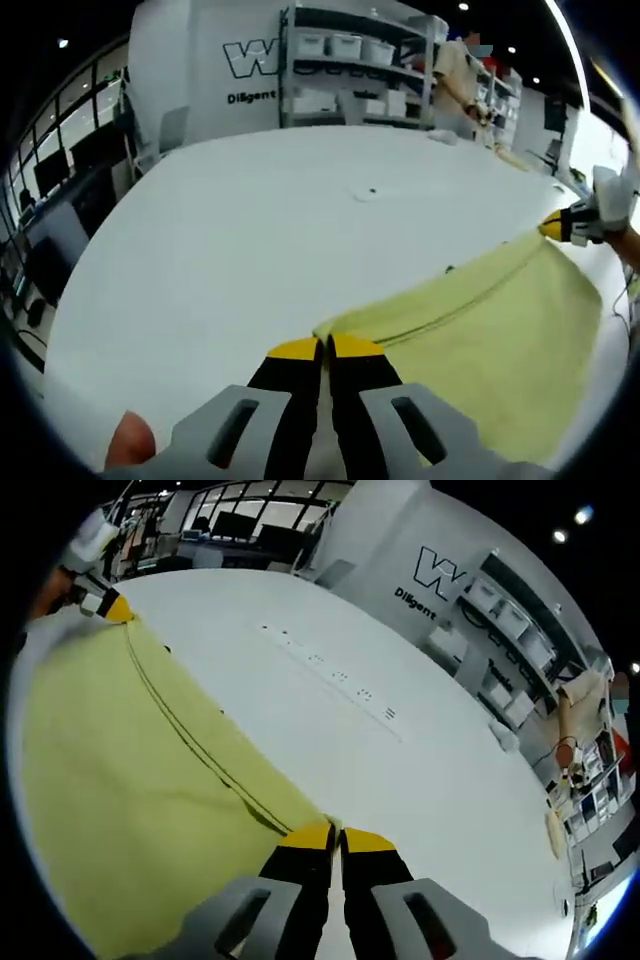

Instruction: Fold the garment on the visible template until the final outline fits inside the template.

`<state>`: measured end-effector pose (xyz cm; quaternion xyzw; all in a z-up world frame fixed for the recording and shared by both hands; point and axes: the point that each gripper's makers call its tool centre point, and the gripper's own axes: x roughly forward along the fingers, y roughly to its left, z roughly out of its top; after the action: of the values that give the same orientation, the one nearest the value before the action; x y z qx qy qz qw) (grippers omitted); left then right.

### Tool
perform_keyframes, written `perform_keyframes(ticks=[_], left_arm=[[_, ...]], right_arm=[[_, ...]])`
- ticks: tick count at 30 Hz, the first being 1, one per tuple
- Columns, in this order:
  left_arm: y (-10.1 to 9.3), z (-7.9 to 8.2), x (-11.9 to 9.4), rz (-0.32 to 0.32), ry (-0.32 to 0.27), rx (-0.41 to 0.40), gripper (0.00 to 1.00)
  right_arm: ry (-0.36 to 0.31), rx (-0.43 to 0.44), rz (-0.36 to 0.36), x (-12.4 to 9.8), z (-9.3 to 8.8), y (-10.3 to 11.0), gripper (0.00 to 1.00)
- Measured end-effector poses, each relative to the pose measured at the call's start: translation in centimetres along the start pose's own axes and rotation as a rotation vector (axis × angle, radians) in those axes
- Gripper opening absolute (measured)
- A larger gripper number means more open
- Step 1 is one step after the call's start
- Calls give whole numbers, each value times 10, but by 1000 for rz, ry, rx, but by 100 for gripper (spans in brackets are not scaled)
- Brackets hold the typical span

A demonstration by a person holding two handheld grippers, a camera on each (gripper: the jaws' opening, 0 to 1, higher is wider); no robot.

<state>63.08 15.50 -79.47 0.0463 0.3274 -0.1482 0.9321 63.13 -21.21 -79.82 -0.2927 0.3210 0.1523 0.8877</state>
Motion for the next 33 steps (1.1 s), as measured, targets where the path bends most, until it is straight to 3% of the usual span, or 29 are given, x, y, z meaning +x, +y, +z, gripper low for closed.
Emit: perform_keyframes(ticks=[3, 7, 16, 19, 22, 25, 27, 33], left_arm=[[-2, 0, -2, 10, -6, 44, 0], [-2, -1, -2, 15, -23, 55, 0], [1, 3, 5, 23, -94, 83, 0], [7, 4, 4, 46, -98, 79, 10], [5, 3, 3, 23, -96, 73, 9], [9, 4, 1, 51, -98, 91, 17], [13, 5, 0, 69, -102, 80, 21], [7, 13, -12, 62, -138, 72, 22]], right_arm=[[-12, -13, -13, 1, -5, 3, 0], [-4, 16, -3, 0, -5, 2, 0], [-52, 72, -37, -2, -7, 2, 0], [-45, 67, -43, -2, -6, 2, 0], [-51, 71, -43, -3, -7, 2, 0], [-53, 74, -52, -4, -7, 1, 0], [-63, 98, -75, -6, -4, -4, 5], [-95, 86, -113, -18, 3, -14, 8]])
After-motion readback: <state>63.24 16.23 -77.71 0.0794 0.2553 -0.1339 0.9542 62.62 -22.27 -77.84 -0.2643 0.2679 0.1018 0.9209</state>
